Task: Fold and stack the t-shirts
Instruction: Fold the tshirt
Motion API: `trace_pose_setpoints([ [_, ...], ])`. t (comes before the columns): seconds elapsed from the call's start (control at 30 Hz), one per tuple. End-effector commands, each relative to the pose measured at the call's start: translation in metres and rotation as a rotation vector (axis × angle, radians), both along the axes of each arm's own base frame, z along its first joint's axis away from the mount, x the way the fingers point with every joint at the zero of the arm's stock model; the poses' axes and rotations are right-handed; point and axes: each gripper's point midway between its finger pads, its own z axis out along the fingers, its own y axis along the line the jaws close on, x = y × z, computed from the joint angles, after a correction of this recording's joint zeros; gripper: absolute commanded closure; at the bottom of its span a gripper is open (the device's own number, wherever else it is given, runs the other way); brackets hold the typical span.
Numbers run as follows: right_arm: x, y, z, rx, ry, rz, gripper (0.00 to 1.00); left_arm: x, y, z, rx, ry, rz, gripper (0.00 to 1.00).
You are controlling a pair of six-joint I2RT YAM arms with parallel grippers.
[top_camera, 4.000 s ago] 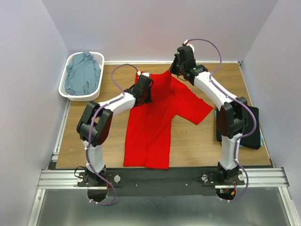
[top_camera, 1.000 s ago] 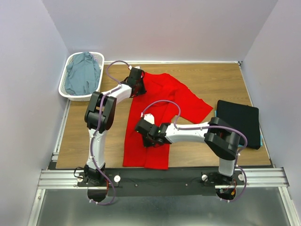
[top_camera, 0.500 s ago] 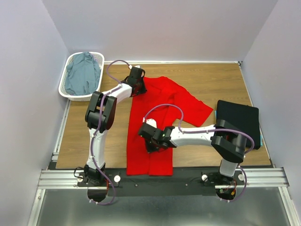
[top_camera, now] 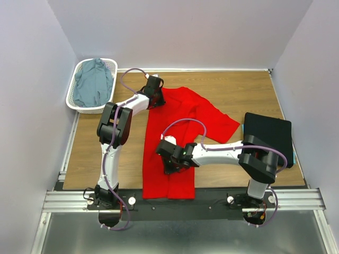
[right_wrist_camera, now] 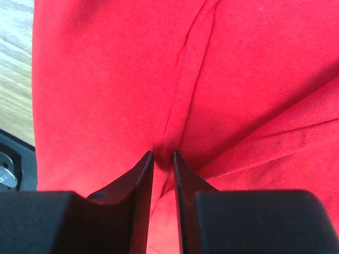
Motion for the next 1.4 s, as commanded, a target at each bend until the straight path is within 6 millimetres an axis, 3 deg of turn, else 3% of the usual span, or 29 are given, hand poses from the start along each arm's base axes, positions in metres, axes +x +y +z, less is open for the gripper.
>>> trace_pose_setpoints([
  [0.0,-0.014,-0.003,0.004,0.003,0.040,0.029,0.70,0.003,-0.001,-0.006,0.004,0.014,0.005,0.84],
  [0.17,-0.021,-0.001,0.001,0.000,0.056,0.052,0.71,0.003,-0.001,-0.011,0.006,0.021,0.006,0.85],
  [0.2,-0.022,-0.001,0.000,-0.002,0.059,0.054,0.78,0.003,-0.001,-0.011,0.006,0.023,0.006,0.85],
  [0.43,-0.028,-0.003,0.008,0.011,0.062,0.059,0.99,0.006,-0.001,-0.012,0.009,0.025,0.008,0.88],
  [0.77,-0.039,-0.008,0.020,0.024,0.074,0.071,1.00,0.009,0.003,-0.016,0.029,0.025,0.024,0.90],
  [1.0,-0.044,-0.012,0.006,-0.015,0.089,0.076,0.97,0.010,0.000,-0.013,0.023,0.021,0.011,0.90],
  [1.07,-0.038,-0.014,0.007,-0.028,0.057,0.055,0.89,0.012,0.001,-0.007,0.024,0.006,0.006,0.89],
  [1.1,-0.030,-0.012,0.016,-0.016,0.017,0.038,0.74,0.011,-0.004,-0.001,0.001,0.003,-0.014,0.86],
  [1.17,-0.020,-0.011,0.027,-0.012,-0.023,0.021,0.56,0.014,-0.007,0.012,-0.009,-0.026,-0.032,0.82],
  [1.23,-0.008,-0.010,0.040,-0.004,-0.069,-0.004,0.51,0.015,-0.011,0.026,-0.025,-0.055,-0.053,0.73],
  [1.33,0.037,-0.024,0.067,0.007,-0.162,-0.103,0.50,0.021,-0.013,0.062,-0.041,-0.127,-0.072,0.64],
  [1.37,0.070,-0.043,0.080,0.009,-0.202,-0.175,0.50,0.024,-0.014,0.083,-0.057,-0.164,-0.078,0.62],
])
